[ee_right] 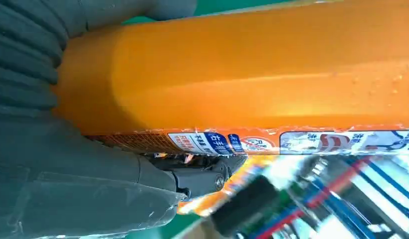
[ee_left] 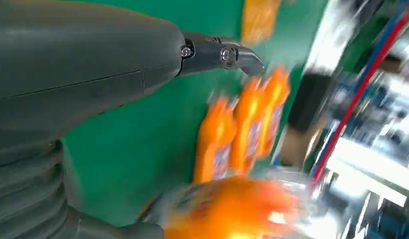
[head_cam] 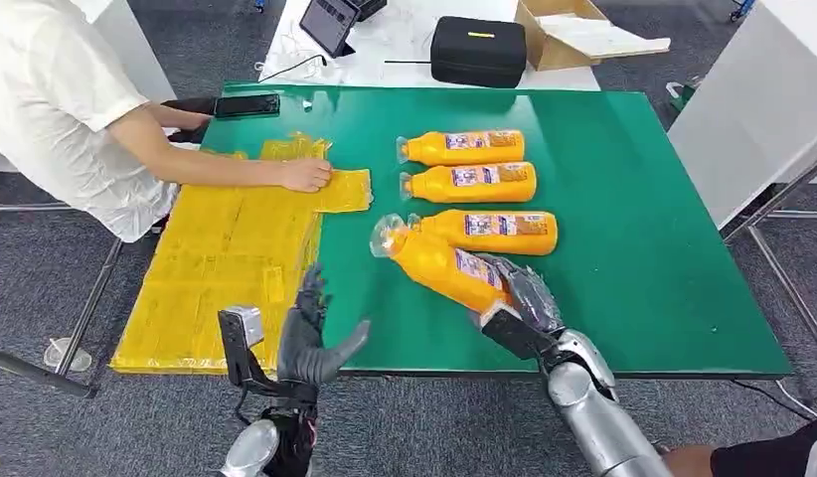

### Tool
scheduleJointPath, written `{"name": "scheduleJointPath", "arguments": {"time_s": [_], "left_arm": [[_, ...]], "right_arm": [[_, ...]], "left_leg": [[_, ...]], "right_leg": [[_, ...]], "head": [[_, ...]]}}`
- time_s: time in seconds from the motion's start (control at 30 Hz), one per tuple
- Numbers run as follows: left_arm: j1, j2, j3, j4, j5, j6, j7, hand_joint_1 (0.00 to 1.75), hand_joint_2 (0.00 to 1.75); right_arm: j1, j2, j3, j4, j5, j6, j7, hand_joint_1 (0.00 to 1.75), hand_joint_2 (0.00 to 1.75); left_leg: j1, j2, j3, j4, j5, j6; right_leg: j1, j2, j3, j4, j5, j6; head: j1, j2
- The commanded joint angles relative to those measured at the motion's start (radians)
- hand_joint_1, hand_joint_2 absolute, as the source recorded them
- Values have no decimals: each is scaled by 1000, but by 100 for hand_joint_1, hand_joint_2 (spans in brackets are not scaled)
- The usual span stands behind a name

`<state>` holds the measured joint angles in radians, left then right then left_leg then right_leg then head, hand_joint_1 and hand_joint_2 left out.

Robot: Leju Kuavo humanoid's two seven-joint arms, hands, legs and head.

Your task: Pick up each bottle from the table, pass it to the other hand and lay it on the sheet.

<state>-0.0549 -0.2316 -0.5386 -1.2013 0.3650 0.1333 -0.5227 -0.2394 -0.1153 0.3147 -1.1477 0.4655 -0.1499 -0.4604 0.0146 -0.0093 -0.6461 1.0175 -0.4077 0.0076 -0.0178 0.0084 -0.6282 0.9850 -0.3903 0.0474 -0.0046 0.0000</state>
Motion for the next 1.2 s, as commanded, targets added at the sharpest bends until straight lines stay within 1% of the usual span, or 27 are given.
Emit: {"name": "scheduleJointPath", "arguments": {"time_s": [0.03, 0.07, 0.13, 0.17, 0.2, 0.23, 0.3, 0.33, 0.4, 0.43, 0.53, 0.63, 0.67, 0.7, 0.73, 0.8, 0.83, 0.87, 0.93, 0.97, 1.0, 1.03, 1.07, 1.1, 1.13, 1.2], "left_arm": [[-51, 32, -35, 101, 11, -45, 18, 0, 175], [-63, 28, -36, 104, 22, -57, 21, 0, 175], [-78, 27, -39, 97, 42, -87, 26, 0, 175], [-81, 26, -38, 92, 45, -88, 31, 0, 175], [-89, 25, -40, 90, 67, -116, 46, 0, 175], [-95, 23, -41, 89, 74, -121, 47, 0, 175], [-98, 22, -41, 88, 75, -122, 47, 0, 175], [-98, 22, -41, 88, 75, -122, 47, 0, 175], [-98, 22, -41, 88, 75, -122, 47, 0, 175], [-98, 23, -42, 88, 76, -121, 47, 0, 175], [-105, 19, -38, 91, 82, -120, 42, 0, 175], [-116, 4, -3, 83, 115, -103, 30, 0, 175], [-114, -3, 20, 68, 148, -97, 29, 0, 175], [-114, -2, 21, 56, 156, -98, 30, 0, 175], [-114, -1, 21, 50, 163, -103, 34, 0, 175], [-118, 1, 20, 49, 172, -105, 37, 0, 175], [-121, -4, 26, 53, 178, -97, 30, 0, 175], [-126, -11, 36, 56, 200, -101, 32, 0, 175], [-132, -17, 48, 56, 235, -120, 36, 0, 175], [-136, -17, 52, 54, 257, -137, 45, 0, 175], [-138, -16, 58, 54, 279, -157, 52, 5, 175], [-142, -13, 55, 59, 279, -156, 52, 63, 175], [-140, -11, 54, 54, 274, -162, 38, 129, 175], [-136, -9, 53, 53, 273, -166, 33, 175, 175], [-130, -6, 52, 50, 273, -169, 32, 175, 175], [-127, -5, 52, 48, 272, -170, 31, 175, 175]], "right_arm": [[-43, 109, 99, -33, -52, 51, 2, 175, 175], [-69, 116, 134, 7, -57, 71, 18, 175, 175], [-102, 138, 180, 74, -61, 79, 22, 175, 175], [-115, 149, 188, 101, -67, 74, 25, 175, 175], [-128, 163, 210, 131, -67, 80, 24, 175, 175], [-141, 173, 235, 162, -67, 84, 19, 175, 175], [-143, 179, 245, 169, -63, 80, 16, 175, 175], [-143, 179, 245, 169, -63, 80, 16, 175, 175], [-143, 179, 245, 169, -63, 80, 16, 175, 175], [-144, 177, 248, 174, -64, 76, 14, 175, 175], [-146, 182, 275, 187, -61, 86, 13, 175, 175], [-131, 199, 334, 214, -35, 85, 5, 175, 175], [-125, 207, 346, 229, -37, 75, 6, 175, 175], [-123, 210, 353, 239, -39, 71, 6, 175, 175], [-123, 211, 358, 244, -39, 70, 4, 175, 175], [-127, 216, 368, 260, -43, 64, -7, 175, 175], [-130, 218, 374, 264, -47, 65, -12, 175, 175], [-132, 221, 381, 261, -48, 68, -9, 175, 175], [-134, 221, 393, 254, -48, 73, -7, 175, 175], [-132, 224, 387, 249, -65, 77, -10, 175, 175], [-134, 222, 393, 244, -65, 79, -9, 175, 175], [-131, 218, 394, 237, -70, 81, -11, 175, 175], [-125, 215, 391, 230, -78, 81, -14, 175, 175], [-117, 211, 384, 221, -83, 72, -13, 169, 175], [-110, 204, 382, 215, -84, 70, -12, 157, 175], [-108, 202, 382, 213, -85, 70, -13, 157, 175]], "left_leg": [[0, 3, 4, -1, -2, 0], [0, 4, 6, -1, -2, 0], [0, 3, 2, 0, -1, 0], [0, 5, 5, -1, -2, 0], [0, 5, 3, 0, -1, 0], [0, 7, 5, 0, -2, 0], [0, 4, 2, -1, 0, 0], [0, 4, 5, -1, -1, 0], [0, 2, 3, -1, 0, 0], [0, 1, 2, -1, 0, 0], [0, 3, 5, -1, -1, 0], [0, 1, 2, -1, 0, 0], [0, 2, 4, -1, -1, 0], [0, 1, 2, -1, 0, 0], [1, 2, 5, -1, -1, 0], [1, 2, 2, 0, 0, -1], [1, 2, 4, 0, -1, 0], [0, 0, 3, 0, 0, 0], [0, 1, 1, 0, 0, 0], [0, 2, 3, 0, -1, 0], [0, 2, 2, 0, -1, 0], [1, 1, 4, 0, -1, 0], [0, 0, 3, 0, 0, 0], [1, 0, 2, 0, 0, 0], [1, 0, 1, 0, 0, 0], [0, -1, 2, -1, 0, 0]], "right_leg": [[1, 2, 3, -1, -1, -2], [1, 2, 5, 0, -2, -3], [1, 2, 1, -1, 0, -2], [1, 4, 3, -1, 0, -2], [1, 4, 1, -1, 0, -2], [1, 5, 3, 0, 0, -3], [1, 2, 2, -1, 0, -2], [1, 2, 4, -1, -1, -2], [1, 0, 3, -1, 0, -2], [0, 1, 2, -1, 0, -1], [1, 1, 5, -1, -1, -2], [1, 1, 2, -1, 0, -1], [1, 1, 4, -1, -1, -2], [1, 0, 3, -1, 0, -2], [2, 1, 5, -1, -1, -3], [1, 0, 2, -1, 0, -2], [2, 0, 4, 0, -1, -3], [1, -1, 3, 0, -1, -2], [1, 0, 1, 0, 0, -1], [1, 1, 2, 0, -1, -2], [1, 0, 2, 0, -1, -2], [2, -1, 4, 0, -2, -2], [1, -1, 3, 0, -1, -2], [1, -1, 2, 0, -1, -2], [1, -1, 1, -1, -1, -1], [1, -2, 2, 0, -1, -2]], "head": [[0, 0], [0, 0], [0, 0], [0, 0], [0, 0], [0, 0], [0, 0], [0, 0], [0, 0], [0, 0], [0, 0], [0, 0], [0, 0], [1, 0], [0, 0], [0, 0], [0, 0], [0, 0], [0, 0], [0, 0], [0, 0], [0, 0], [0, 0], [0, 0], [0, 0], [0, 0]]}}
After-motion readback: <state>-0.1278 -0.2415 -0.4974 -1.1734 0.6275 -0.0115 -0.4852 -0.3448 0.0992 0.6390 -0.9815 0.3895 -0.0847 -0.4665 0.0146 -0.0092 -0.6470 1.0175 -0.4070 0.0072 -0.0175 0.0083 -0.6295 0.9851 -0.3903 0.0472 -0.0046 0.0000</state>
